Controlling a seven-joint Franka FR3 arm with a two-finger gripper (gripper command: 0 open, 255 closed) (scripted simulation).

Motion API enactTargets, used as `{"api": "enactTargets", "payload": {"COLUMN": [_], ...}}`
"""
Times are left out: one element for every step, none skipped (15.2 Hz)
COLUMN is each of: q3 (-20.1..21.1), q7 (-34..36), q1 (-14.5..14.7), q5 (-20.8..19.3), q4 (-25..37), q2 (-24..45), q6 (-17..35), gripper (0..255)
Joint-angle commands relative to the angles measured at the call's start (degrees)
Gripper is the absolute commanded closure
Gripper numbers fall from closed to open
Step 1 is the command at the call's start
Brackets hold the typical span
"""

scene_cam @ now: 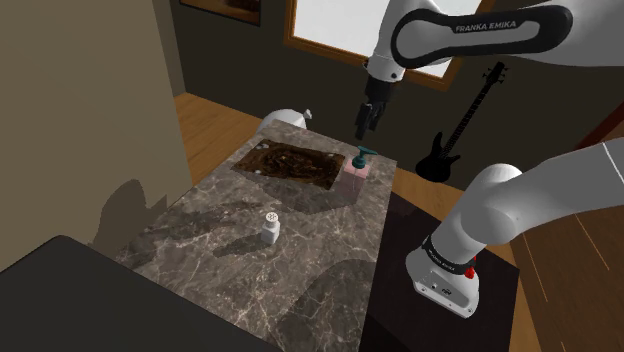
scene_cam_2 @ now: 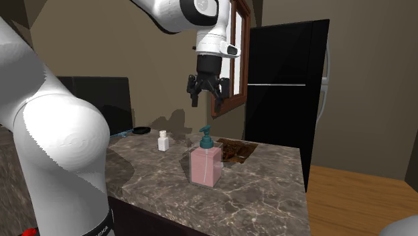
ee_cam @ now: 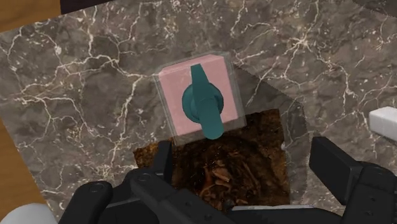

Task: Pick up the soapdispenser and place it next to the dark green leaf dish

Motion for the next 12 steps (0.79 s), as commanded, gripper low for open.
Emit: {"api": "enactTargets", "payload": {"q3": [-0.6, -0.8, -0.9, -0.9, -0.9, -0.9, -0.9, -0.9, -0.9, -0.9, -0.9, -0.9], "q7": [-1.1, -1.6, -1.7, -1.8, -1.8, -1.8, -1.8, -1.8, -1.8, -1.9, -1.9, -1.9], "q1": [-0.3, -0.4, -0.5, -0.5, -0.5, -0.5, -0.4, -0.4, -0.4, -0.4, -0.4, -0.4], "q5": [-0.8, -1.1, -1.3, -1.3, -1.3, -1.2, -1.2, -1.2, -1.1, -1.1, -1.1, -1.1], "q4": [-1.2, -1.7, -1.9, -2.5, -3.2, -3.8, -4.4, -5.0, -5.6, -6.2, -6.5, -6.5], "q2": [3.3, 4.9, 5.6, 5.8, 6.0, 6.2, 6.4, 6.7, 7.0, 7.2, 7.4, 7.4], "q6": [3.2, 4.7, 5.3, 6.2, 7.0, 7.8, 8.7, 9.6, 10.4, 11.3, 11.8, 11.8], "gripper": [0, 0, 0, 0, 0, 0, 0, 0, 0, 0, 0, 0]}}
